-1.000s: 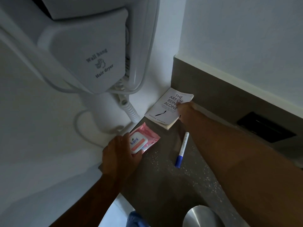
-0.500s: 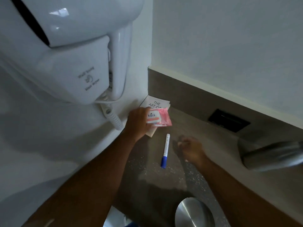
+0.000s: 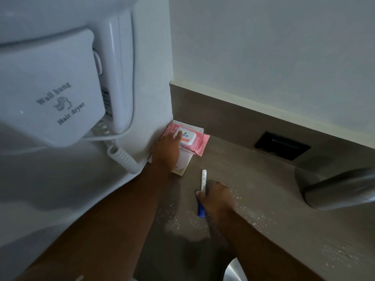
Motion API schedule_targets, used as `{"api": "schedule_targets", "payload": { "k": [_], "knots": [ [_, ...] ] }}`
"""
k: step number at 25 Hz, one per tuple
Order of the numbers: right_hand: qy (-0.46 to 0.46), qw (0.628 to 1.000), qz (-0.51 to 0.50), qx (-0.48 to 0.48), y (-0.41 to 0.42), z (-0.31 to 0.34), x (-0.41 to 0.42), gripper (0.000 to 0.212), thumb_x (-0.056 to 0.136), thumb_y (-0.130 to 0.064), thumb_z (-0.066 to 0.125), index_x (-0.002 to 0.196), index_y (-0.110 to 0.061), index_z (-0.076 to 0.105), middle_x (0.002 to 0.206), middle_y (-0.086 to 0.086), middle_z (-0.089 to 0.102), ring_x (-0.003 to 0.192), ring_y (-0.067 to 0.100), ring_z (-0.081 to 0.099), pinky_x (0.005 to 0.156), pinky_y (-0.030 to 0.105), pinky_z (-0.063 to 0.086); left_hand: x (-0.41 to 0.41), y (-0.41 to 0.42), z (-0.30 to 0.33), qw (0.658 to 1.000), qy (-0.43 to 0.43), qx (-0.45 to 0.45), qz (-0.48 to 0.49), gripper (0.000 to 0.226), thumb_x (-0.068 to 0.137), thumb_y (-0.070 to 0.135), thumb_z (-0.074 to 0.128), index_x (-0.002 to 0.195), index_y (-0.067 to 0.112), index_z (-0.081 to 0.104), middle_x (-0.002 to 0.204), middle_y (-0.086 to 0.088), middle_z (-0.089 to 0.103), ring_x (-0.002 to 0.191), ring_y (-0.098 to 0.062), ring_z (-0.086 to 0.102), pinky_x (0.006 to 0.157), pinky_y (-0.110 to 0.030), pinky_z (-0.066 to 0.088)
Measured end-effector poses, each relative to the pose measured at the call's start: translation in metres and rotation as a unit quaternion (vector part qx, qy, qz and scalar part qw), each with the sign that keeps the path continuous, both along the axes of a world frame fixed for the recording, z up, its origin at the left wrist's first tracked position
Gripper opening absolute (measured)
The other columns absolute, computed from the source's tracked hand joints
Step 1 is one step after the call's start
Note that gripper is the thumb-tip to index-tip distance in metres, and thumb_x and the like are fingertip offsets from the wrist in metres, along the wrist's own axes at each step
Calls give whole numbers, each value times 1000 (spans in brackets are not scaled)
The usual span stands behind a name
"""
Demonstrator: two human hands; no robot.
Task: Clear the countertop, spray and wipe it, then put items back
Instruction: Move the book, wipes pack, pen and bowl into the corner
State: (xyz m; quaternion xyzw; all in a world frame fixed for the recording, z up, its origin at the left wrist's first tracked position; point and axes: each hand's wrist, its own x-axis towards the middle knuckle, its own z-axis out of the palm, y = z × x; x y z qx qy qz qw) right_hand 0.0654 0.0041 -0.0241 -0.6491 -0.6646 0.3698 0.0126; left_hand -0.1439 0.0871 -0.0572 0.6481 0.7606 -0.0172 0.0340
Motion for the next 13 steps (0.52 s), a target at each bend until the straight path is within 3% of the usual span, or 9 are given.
{"api": "schedule_targets", "payload": {
  "k": [1,3,5,7,10,13],
  "knots": [
    [0,1000,-16,0,4,-4,-2,22,88,-44,64,81,-25,54,70,-7,56,62,7,56,50,21,39,-1,9,-1,1000,17,-23,10,67,91,39,54,150,31,24,146,-7,44,131,-28,45,106,-43,42],
    [7,999,-52,-6,11,-11,-6,23,85,-42,65,77,-26,50,72,-5,58,64,9,58,49,22,41,-3,18,0,999,37,-2,38,67,94,30,50,153,25,18,143,-11,47,127,-28,49,98,-41,47],
    [16,997,-67,-20,14,-14,-5,25,84,-41,67,75,-27,49,75,-4,60,66,11,61,51,23,44,-1,24,4,998,15,-3,66,61,96,26,45,152,23,22,136,-12,53,121,-27,55,92,-40,50],
    [24,997,-63,-39,13,-8,-3,23,83,-41,68,80,-22,55,77,-2,62,66,12,62,51,23,47,7,17,16,997,-6,-3,81,60,97,23,47,152,20,22,140,-14,49,126,-29,51,98,-41,48],
    [52,994,-91,-38,9,16,14,32,77,-41,72,87,-11,66,79,6,69,67,20,67,52,30,51,36,-32,42,995,-25,87,34,54,97,23,53,146,12,36,144,-16,48,130,-30,50,103,-40,44],
    [29,994,-100,-14,6,46,46,33,75,-37,74,82,-5,67,79,12,68,67,25,65,46,25,40,91,-119,67,986,-104,129,-15,19,96,32,54,105,18,63,95,-7,70,86,-24,67,70,-33,52]
  ]
}}
